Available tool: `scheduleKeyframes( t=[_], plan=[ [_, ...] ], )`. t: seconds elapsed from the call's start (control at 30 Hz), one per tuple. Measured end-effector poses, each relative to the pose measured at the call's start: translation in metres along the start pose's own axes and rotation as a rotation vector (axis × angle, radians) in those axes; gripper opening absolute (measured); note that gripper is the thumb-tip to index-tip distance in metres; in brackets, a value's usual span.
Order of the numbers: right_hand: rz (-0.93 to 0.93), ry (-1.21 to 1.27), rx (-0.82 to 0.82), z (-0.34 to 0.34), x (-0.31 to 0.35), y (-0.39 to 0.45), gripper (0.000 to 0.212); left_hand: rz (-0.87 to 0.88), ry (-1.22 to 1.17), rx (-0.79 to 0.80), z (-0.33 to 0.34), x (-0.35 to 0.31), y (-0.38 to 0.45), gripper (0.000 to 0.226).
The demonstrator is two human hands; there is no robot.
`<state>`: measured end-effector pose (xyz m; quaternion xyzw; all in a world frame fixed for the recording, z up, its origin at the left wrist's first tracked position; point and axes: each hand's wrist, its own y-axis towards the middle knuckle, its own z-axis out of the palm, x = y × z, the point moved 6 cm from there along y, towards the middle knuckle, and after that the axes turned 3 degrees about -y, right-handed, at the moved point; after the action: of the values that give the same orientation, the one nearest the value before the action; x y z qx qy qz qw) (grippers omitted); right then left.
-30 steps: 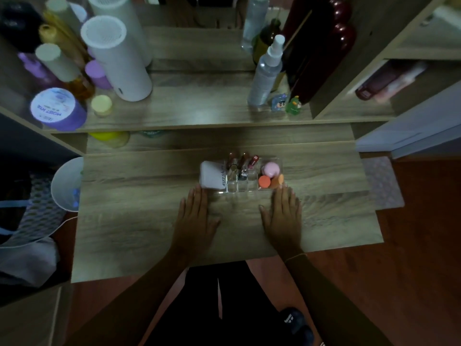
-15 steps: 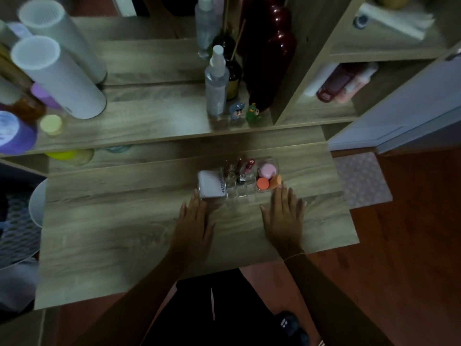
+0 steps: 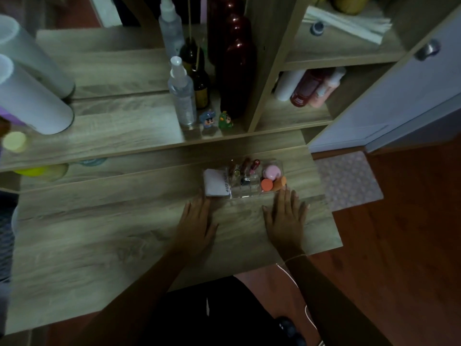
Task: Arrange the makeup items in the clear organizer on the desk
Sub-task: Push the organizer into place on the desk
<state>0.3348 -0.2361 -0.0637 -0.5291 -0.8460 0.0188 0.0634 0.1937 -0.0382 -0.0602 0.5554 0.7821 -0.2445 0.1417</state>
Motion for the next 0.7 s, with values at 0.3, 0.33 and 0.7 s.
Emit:
scheduleKeyframes(
  t=[0.3,0.33,0.7],
  plan=[
    [-0.035,0.050,-0.047,0.001,-0.016,-0.007,0.068,-0.006,0.121,-0.006,0.009,-0.011,-0.017,0.072],
    [-0.060,0.050,-0.045,0.003,-0.016,-0.010,0.067,0.003,0.149,-0.006,0.010,-0.012,-0.018,0.071],
    [-0.083,0.039,0.013,0.002,-0.018,-0.001,0.066,-0.019,0.191,0.045,0.016,-0.007,-0.007,0.078]
  ],
)
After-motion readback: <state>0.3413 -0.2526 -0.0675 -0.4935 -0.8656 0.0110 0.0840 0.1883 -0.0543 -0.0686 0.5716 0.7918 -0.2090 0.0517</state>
